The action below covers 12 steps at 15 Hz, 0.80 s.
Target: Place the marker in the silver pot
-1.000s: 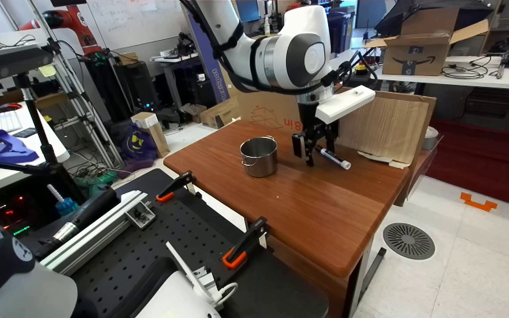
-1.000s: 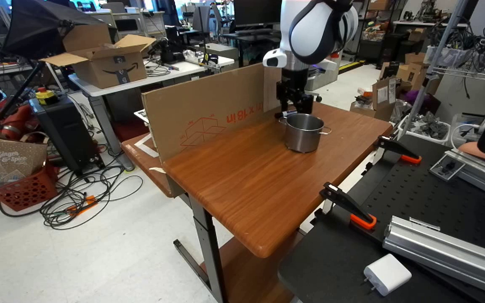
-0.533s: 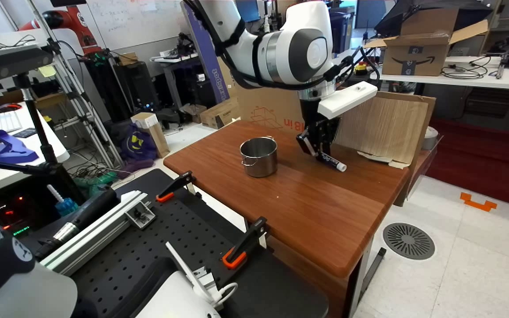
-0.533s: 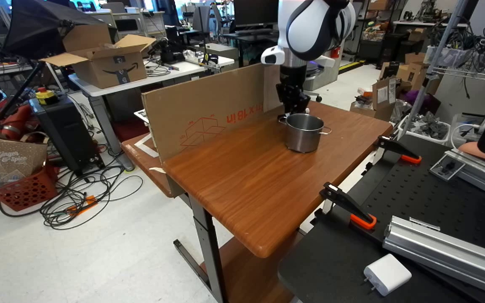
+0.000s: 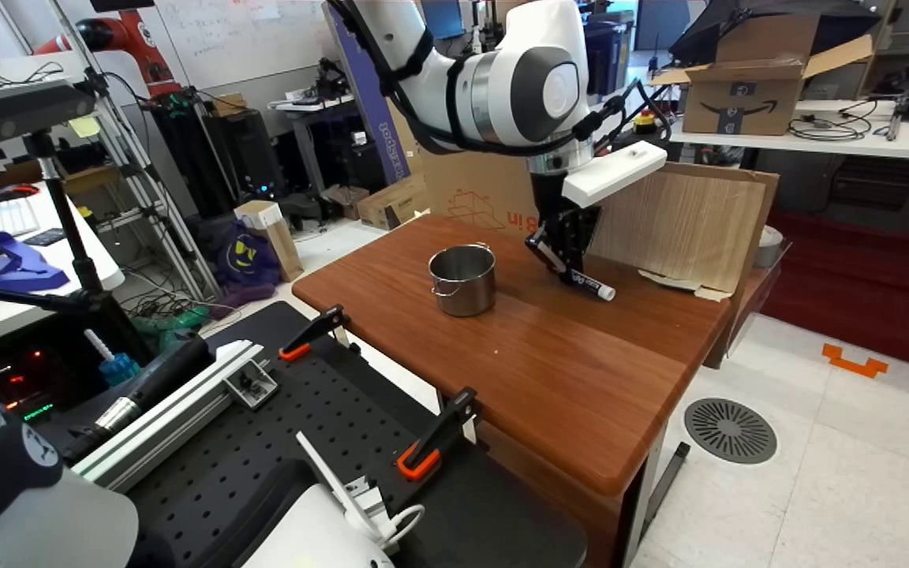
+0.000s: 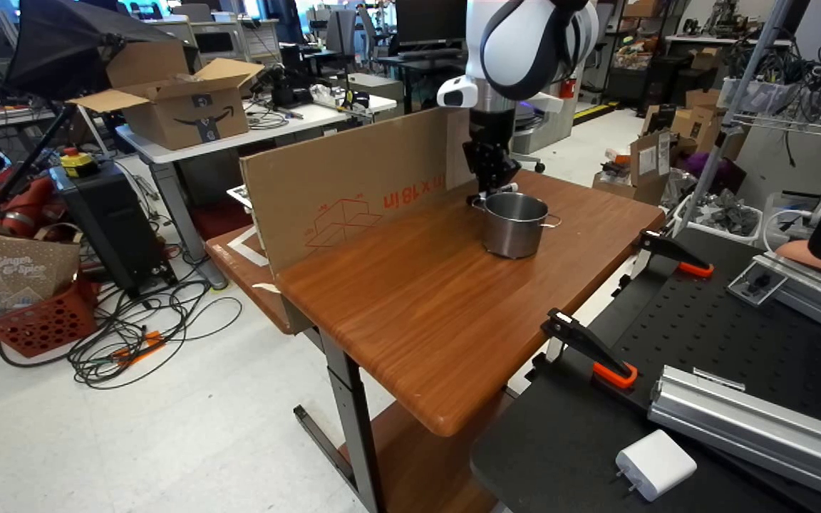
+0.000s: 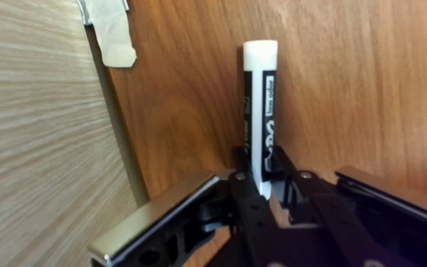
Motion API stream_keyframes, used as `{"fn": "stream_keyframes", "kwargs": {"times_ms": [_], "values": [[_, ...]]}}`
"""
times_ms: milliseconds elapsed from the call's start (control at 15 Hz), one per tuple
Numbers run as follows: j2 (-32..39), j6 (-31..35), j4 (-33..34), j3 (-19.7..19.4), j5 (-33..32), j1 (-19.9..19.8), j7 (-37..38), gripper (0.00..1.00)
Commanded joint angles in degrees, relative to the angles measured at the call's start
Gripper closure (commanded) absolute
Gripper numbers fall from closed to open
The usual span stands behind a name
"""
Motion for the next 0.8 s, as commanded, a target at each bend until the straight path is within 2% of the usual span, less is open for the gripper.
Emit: {"fn": "stream_keyframes", "kwargs": {"times_ms": [0,200,400,600,733], "values": [[-3.69,0.54,-3.96,2.16,1.57,-1.38,-2.87,0.95],[-7.03,1.89,-7.46,4.34,3.35,-3.04,-5.94,0.95],[-11.34,3.76,-11.71,7.16,7.25,-5.82,-12.07,0.95],[-15.26,6.57,-15.95,12.93,16.39,-11.66,-24.11,0.95],[-16.85,5.37,-17.5,20.58,21.68,-19.05,-31.84,0.95]]}}
